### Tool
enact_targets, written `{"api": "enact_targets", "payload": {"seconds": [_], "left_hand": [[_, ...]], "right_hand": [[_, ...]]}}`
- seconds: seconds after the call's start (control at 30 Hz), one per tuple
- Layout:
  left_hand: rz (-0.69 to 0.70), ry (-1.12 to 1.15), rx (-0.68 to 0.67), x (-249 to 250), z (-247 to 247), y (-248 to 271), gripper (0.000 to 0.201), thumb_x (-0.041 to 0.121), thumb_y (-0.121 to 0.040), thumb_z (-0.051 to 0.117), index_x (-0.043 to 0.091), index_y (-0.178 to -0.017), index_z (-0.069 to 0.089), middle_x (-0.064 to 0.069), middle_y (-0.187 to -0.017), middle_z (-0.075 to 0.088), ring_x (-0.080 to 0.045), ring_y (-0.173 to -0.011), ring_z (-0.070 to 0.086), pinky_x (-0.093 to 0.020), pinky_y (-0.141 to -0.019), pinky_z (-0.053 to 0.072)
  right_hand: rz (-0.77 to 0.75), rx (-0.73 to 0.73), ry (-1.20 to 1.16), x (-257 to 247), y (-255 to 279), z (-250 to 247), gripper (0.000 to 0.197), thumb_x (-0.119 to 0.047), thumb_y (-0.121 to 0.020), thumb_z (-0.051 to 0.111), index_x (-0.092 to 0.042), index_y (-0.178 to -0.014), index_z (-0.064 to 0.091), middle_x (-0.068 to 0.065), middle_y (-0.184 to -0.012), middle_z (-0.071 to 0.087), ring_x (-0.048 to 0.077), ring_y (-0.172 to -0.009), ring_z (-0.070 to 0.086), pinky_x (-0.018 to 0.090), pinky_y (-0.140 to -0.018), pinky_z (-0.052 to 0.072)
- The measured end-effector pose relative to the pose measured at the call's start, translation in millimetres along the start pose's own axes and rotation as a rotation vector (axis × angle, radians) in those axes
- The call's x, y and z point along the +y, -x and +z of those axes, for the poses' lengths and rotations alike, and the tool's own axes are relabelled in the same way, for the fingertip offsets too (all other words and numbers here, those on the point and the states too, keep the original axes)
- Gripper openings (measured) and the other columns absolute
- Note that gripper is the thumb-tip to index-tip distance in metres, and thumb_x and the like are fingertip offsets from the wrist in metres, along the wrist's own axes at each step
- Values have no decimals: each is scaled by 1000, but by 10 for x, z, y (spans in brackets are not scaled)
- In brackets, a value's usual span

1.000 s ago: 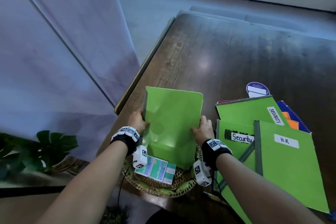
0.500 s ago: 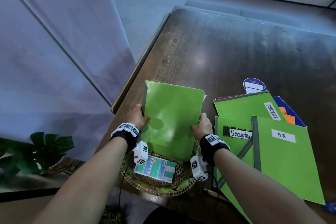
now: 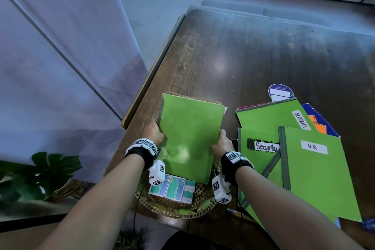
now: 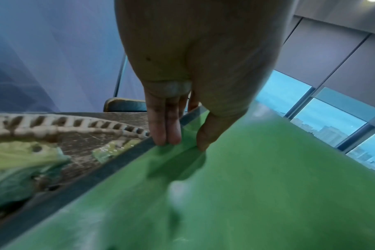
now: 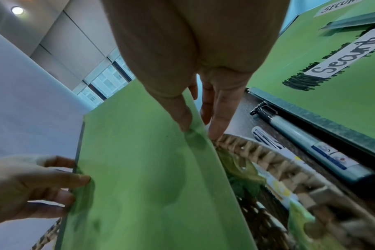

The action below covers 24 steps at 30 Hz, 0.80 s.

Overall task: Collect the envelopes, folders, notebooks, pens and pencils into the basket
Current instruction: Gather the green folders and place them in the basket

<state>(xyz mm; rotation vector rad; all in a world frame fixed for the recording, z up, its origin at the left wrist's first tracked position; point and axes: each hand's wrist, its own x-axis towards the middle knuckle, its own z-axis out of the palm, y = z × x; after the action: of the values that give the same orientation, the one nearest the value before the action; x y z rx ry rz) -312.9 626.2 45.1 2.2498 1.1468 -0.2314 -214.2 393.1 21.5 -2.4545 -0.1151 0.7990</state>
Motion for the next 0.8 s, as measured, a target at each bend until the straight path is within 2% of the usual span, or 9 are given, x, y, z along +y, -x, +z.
{"api": "enact_targets", "payload": {"seconds": [0.07,0.13,0.23,0.3,0.4,0.53,0.63,0.7,0.8], "left_hand": [[14,1,24,66,-3,19,64,10,-83,72,4,-137,38,-18,-140,46,-35,-121,53,-39,-99,45],[68,33,96,193,-4,65,73,8,-83,71,8,-145,31,-16,-145,35,-33,-117,54,-37,-91,46],[234,59,248,466,36,133,61,11,-85,68,12,-139,40,-13,-137,40,-24,-99,58,-30,-76,50],[363,85,277,705,119,172,48,13,-87,66,12,-131,46,-9,-128,46,-21,-97,58,-31,-79,54],[544,159,202,1143,332,285,32,15,-91,62,12,-122,53,-5,-118,54,-19,-99,59,-31,-85,53],[693,221,35,1767,746,507,19,25,-94,61,16,-111,58,2,-104,60,-15,-92,60,-31,-82,54],[675,236,-163,2164,1116,667,26,39,-95,59,20,-113,58,3,-104,61,-15,-95,61,-29,-85,54],[646,226,-298,2425,1375,789,37,46,-96,56,17,-120,59,1,-107,64,-13,-95,63,-30,-87,56],[583,169,-460,2744,1810,958,51,52,-96,52,14,-129,56,-3,-117,66,-14,-98,64,-32,-88,56]], "right_hand": [[-18,-5,-8,9,-8,-41,46,-4,-90,63,-15,-129,41,11,-116,62,26,-99,61,36,-83,54],[-32,8,-14,21,-15,-118,54,-11,-91,65,-15,-138,39,12,-122,61,26,-106,60,33,-85,52],[-32,53,-43,99,-46,-303,60,-17,-92,62,-15,-146,34,12,-124,60,26,-107,61,37,-90,53],[-26,90,-44,231,-85,-490,56,-20,-92,59,-16,-144,37,9,-121,60,24,-101,63,40,-86,55],[7,118,-19,537,-117,-854,44,-23,-93,56,-16,-136,46,8,-121,61,20,-93,62,36,-75,55],[91,146,19,1089,-180,-1391,37,-32,-92,55,-19,-126,55,4,-113,61,15,-88,60,28,-64,48],[164,149,58,1518,-228,-1751,36,-44,-93,52,-20,-119,58,3,-107,62,18,-91,59,30,-72,50],[210,165,84,1821,-260,-1998,40,-51,-92,51,-20,-117,60,5,-113,63,22,-96,59,31,-77,48],[274,187,107,2273,-325,-2328,48,-52,-91,52,-20,-126,59,11,-127,60,30,-110,58,35,-87,47]]}}
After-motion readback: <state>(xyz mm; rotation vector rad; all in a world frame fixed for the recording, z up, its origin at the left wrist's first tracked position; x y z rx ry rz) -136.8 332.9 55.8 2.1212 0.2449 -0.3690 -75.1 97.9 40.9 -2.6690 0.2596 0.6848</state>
